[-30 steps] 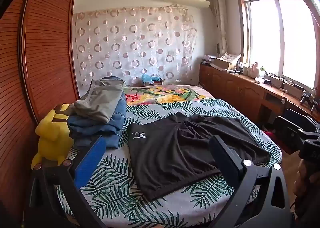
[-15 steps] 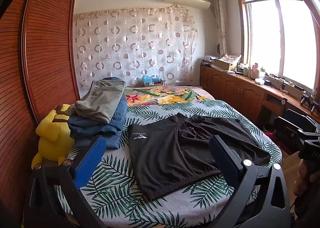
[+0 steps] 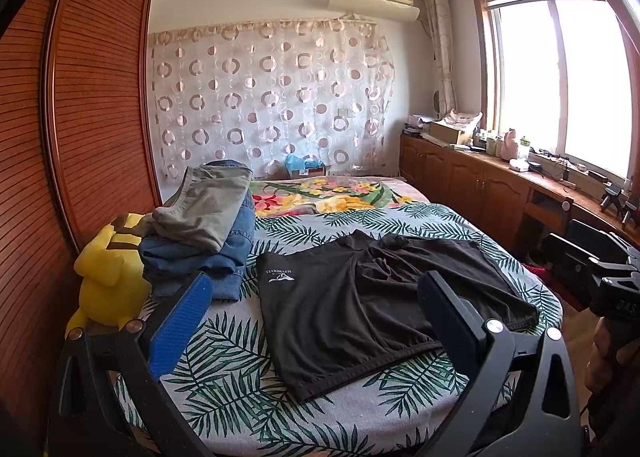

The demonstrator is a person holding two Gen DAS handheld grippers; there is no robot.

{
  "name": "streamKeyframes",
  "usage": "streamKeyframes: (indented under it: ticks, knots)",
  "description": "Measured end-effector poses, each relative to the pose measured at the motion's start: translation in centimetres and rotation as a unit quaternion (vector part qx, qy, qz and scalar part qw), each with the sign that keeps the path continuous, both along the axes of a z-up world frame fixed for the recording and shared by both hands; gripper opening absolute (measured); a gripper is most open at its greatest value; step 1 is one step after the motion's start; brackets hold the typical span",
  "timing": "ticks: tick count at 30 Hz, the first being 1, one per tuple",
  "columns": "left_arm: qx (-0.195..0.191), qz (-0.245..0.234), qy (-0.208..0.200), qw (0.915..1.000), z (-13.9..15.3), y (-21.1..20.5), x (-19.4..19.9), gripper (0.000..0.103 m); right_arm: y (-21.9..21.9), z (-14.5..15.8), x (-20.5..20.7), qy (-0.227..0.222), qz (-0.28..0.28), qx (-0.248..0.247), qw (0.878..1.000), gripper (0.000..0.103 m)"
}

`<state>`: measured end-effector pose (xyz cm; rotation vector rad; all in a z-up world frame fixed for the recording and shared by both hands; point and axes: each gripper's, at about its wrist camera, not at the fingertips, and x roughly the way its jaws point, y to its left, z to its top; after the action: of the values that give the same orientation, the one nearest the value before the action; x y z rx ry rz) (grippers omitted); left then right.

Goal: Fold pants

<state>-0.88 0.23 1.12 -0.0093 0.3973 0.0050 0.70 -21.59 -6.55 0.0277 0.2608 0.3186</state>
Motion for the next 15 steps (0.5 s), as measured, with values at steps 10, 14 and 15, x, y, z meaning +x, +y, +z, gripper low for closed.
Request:
streamKeyframes:
  ticks: [10, 14, 15]
  knots:
    - [0.002, 0.0, -0.003, 1.0, 0.09, -0.02, -0.15, 0.103, -0.04, 0.03, -0.23, 0.0, -0.002, 0.0, 1.0, 0.103]
    - [0.001, 0.0, -0.003, 1.0, 0.3, 0.01, -0.23, 0.103, -0.08, 0.06, -0.23, -0.001, -0.002, 0.0, 1.0, 0.103]
    - [0.002, 0.001, -0.004, 1.0, 0.24, -0.06, -0.23, 0.103, -0.19, 0.07, -0.22, -0.001, -0.002, 0.0, 1.0, 0.103]
